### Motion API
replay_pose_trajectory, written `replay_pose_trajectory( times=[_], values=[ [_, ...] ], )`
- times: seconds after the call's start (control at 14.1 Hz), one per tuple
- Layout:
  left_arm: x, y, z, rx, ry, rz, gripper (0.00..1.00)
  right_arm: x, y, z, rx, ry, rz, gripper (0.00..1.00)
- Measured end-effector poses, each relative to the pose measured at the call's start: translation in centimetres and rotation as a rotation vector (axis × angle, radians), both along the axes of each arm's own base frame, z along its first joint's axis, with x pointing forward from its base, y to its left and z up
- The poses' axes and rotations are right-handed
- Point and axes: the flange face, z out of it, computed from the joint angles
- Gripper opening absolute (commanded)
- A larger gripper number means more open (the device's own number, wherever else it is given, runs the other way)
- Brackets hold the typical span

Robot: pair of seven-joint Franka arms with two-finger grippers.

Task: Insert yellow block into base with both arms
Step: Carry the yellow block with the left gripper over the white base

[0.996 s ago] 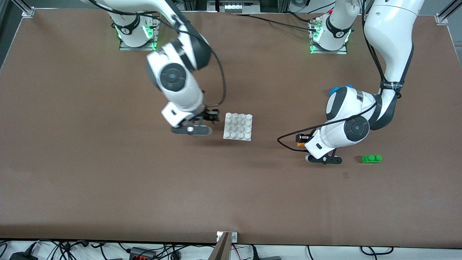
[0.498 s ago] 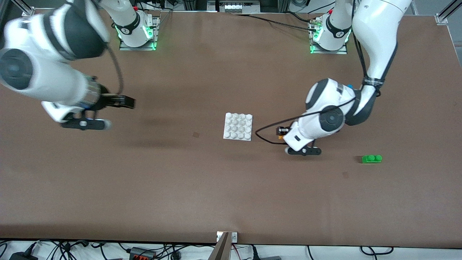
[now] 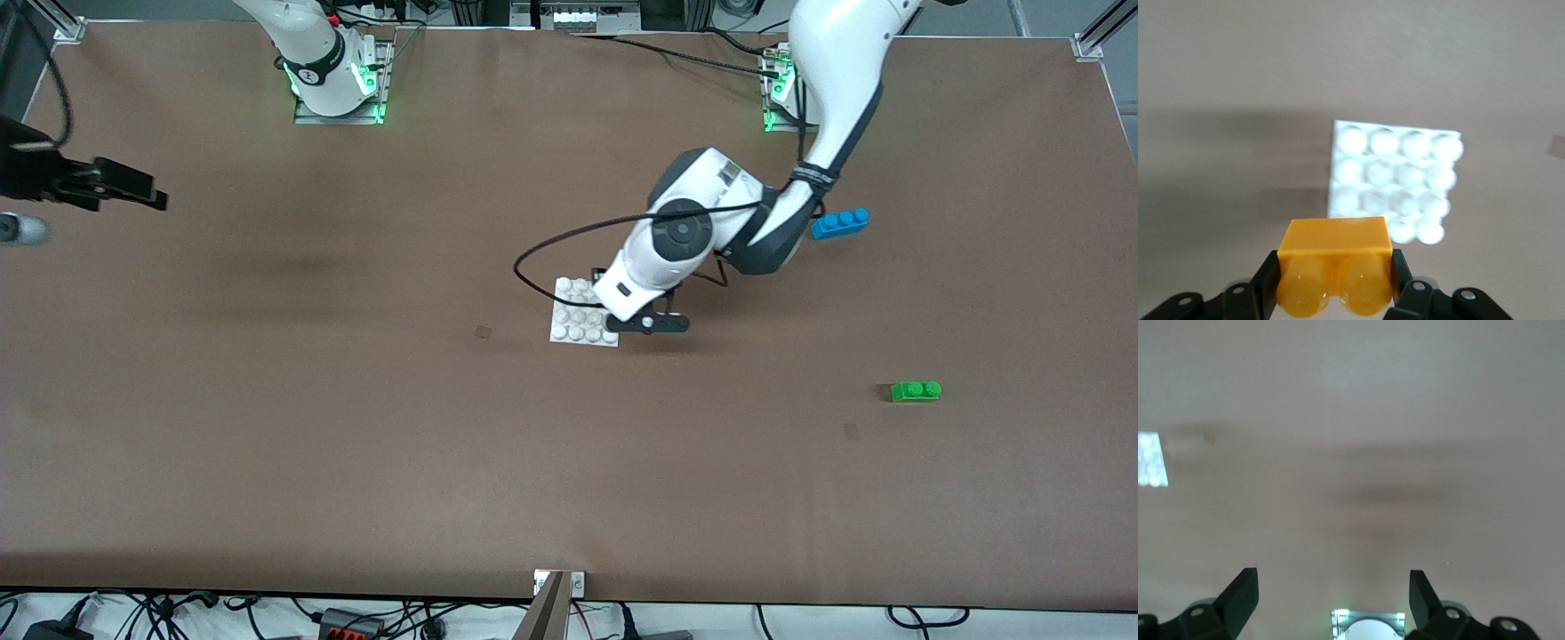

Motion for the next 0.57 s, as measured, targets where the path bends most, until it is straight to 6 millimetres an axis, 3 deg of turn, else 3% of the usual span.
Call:
replay_pose_trajectory(
  times=[0.14, 0.21, 0.43, 0.57],
  values=[
    [-0.6, -1.4, -1.0, 0.014, -0.009, -0.026, 0.29, -1.0, -1.9, 1.4, -0.053, -0.047, -0.020, 1.00],
    [-0.9, -2.2, -1.6, 0.029, -0.026, -0.050, 0.29, -1.4, -2.0, 1.8, -0.091, -0.048, -0.011, 1.00],
    [-2.7, -5.3, -3.6, 0.040, -0.053, -0.077, 0.29, -1.4, -0.4, 1.7, -0.128, -0.043, 0.024, 1.00],
    [-2.7, -5.8, -4.6, 0.031, -0.064, -0.077, 0.29, -1.3, 0.4, 1.5, -0.131, -0.039, 0.040, 1.00]
  ],
)
